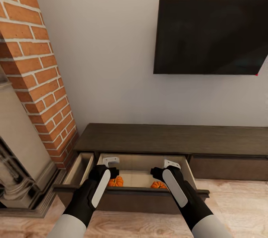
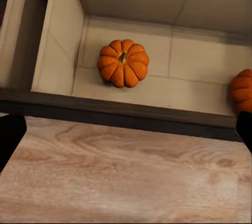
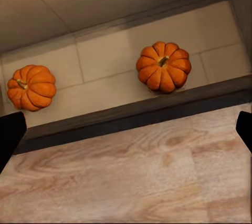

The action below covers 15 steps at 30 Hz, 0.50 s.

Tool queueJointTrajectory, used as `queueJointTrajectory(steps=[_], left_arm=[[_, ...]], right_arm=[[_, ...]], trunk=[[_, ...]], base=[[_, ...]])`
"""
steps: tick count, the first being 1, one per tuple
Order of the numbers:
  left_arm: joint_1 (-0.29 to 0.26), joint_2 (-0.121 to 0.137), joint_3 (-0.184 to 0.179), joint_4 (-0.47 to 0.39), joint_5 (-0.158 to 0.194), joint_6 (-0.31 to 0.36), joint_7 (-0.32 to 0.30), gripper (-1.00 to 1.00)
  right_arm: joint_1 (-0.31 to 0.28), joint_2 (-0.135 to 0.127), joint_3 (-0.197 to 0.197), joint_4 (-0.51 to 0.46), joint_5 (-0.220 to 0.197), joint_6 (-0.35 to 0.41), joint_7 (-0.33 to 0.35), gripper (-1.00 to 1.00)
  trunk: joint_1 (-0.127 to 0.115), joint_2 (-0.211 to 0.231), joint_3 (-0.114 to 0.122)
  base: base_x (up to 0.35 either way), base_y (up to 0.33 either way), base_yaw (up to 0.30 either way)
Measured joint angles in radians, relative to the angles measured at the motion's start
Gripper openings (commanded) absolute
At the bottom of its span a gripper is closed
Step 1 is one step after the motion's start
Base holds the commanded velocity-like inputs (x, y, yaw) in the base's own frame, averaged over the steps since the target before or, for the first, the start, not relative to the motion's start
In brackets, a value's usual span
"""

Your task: Place each of the two pumpkins and all three candles from the living room inside a cabinet in the living room (use any cabinet), then make sure every cabinet is closed, and position the cauldron so it is next to a table in the living room.

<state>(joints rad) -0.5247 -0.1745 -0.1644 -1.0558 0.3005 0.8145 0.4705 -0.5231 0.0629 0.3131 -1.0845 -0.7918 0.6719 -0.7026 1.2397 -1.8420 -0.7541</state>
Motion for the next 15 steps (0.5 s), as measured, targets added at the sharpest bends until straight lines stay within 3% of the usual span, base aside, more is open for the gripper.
queueJointTrajectory(steps=[15], left_arm=[[0.0,0.0,-0.001,-0.021,0.0,0.002,0.0,1.0]], right_arm=[[0.0,0.001,0.001,0.0,0.0,0.0,0.0,1.0]], trunk=[[0.0,0.0,0.0]], base=[[-0.329,0.0,0.0]])
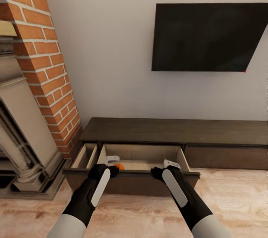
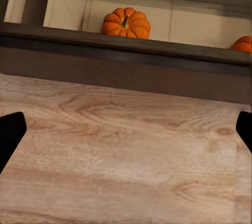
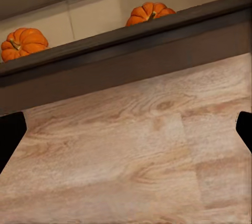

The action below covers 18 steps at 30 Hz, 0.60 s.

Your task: Place each of the two pumpkins and all three candles from the living room inside a cabinet in the living room (use any cabinet), then make sure every cabinet is closed, and position the cauldron so it is next to a table in the living room.

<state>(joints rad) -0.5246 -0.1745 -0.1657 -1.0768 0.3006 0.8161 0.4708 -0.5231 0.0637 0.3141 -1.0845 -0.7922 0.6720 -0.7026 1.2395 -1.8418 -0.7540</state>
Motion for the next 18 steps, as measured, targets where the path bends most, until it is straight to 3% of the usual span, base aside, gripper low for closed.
queueJointTrajectory(steps=[8,18], left_arm=[[0.0,0.0,0.0,0.0,0.0,0.0,-0.001,1.0],[0.0,0.0,0.0,0.0,0.0,-0.002,0.0,1.0]], right_arm=[[0.0,0.001,0.0,0.0,-0.001,0.0,0.0,1.0],[0.0,0.001,0.001,0.0,0.004,-0.001,0.0,1.0]], trunk=[[0.0,0.0,0.0],[0.038,-0.07,-0.031]], base=[[-0.329,0.0,0.0],[-0.291,0.0,0.0]])
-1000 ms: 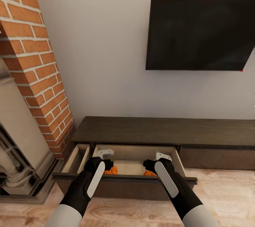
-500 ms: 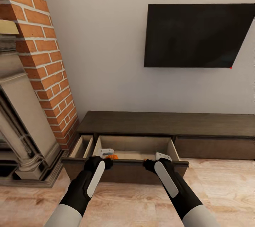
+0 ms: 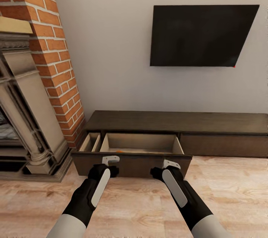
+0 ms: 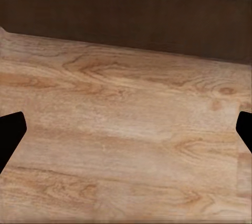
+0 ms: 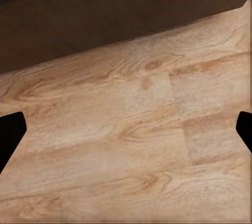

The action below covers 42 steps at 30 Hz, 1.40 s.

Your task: Place each of the two pumpkins and all three candles from the living room inside a cabinet in the living room (use any cabinet), then make sure every cabinet is closed, and position the cauldron so it is next to a table in the living room.

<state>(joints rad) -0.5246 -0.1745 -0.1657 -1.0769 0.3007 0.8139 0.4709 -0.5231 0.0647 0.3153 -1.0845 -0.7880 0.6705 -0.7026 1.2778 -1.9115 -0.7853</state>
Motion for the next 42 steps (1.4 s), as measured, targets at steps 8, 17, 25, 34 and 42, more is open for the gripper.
queueJointTrajectory(steps=[8,17,25,34,42], left_arm=[[0.0,0.0,-0.001,0.0,-0.004,-0.014,0.004,1.0],[0.002,0.0,-0.012,0.017,-0.01,-0.107,0.003,1.0],[0.01,0.0,-0.02,0.033,-0.014,-0.165,0.0,1.0],[0.011,0.0,-0.025,0.106,-0.028,-0.281,0.0,1.0],[0.011,0.0,-0.026,0.177,-0.042,-0.424,-0.002,1.0]], right_arm=[[0.0,0.002,0.011,0.009,0.008,-0.006,0.0,1.0],[0.001,0.002,0.015,0.011,0.01,-0.028,0.0,1.0],[0.013,-0.011,0.09,0.038,0.067,-0.216,0.008,1.0],[0.014,-0.005,0.16,0.173,0.158,-0.369,0.147,1.0],[0.014,-0.003,0.165,0.19,0.16,-0.443,0.162,1.0]], trunk=[[0.031,-0.056,-0.025],[0.065,-0.119,-0.053],[0.096,-0.175,-0.078],[0.13,-0.238,-0.107],[0.161,-0.294,-0.132]], base=[[-0.025,0.0,0.0],[0.0,0.0,0.0],[0.0,0.0,0.0],[0.0,0.0,0.0],[0.0,0.0,0.0]])
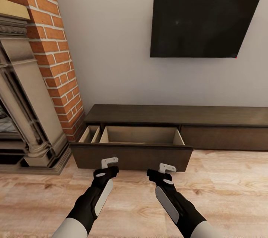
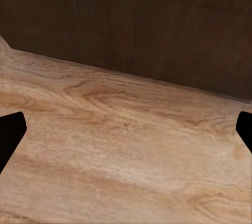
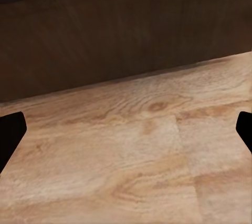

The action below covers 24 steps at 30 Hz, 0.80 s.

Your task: Place each of the two pumpkins and all three candles from the living room inside a cabinet in the living room (use any cabinet), then make sure every cabinet is closed, and position the cauldron so it is next to a table in the living room.

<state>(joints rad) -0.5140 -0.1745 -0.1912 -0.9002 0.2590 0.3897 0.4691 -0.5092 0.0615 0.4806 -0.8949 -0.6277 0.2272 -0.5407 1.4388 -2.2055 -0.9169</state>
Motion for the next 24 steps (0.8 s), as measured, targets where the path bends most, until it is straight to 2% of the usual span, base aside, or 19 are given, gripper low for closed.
queueJointTrajectory(steps=[3,7,10,15,24], left_arm=[[0.0,0.0,0.0,0.013,-0.016,-0.036,-0.004,1.0],[0.0,0.0,0.0,0.024,-0.058,-0.049,-0.006,1.0],[-0.001,0.0,0.0,0.044,-0.087,-0.055,-0.008,1.0],[-0.001,0.001,0.0,0.066,-0.102,-0.133,-0.012,1.0],[0.0,0.001,0.0,0.084,-0.11,-0.164,-0.013,1.0]], right_arm=[[0.0,-0.003,0.001,0.003,0.0,-0.007,0.001,1.0],[0.0,-0.008,0.001,0.004,0.004,-0.016,0.001,1.0],[0.0,-0.009,0.001,0.02,0.036,-0.073,0.006,1.0],[0.0,-0.008,0.0,0.055,0.104,-0.124,0.056,1.0],[0.0,-0.009,-0.002,0.063,0.121,-0.166,0.09,1.0]], trunk=[[0.011,-0.021,-0.009],[0.027,-0.049,-0.022],[0.038,-0.07,-0.031],[0.058,-0.105,-0.047],[0.092,-0.168,-0.075]], base=[[0.0,0.0,0.0],[0.0,0.0,0.0],[0.0,0.0,0.0],[0.0,0.0,0.0],[0.0,0.0,0.0]])
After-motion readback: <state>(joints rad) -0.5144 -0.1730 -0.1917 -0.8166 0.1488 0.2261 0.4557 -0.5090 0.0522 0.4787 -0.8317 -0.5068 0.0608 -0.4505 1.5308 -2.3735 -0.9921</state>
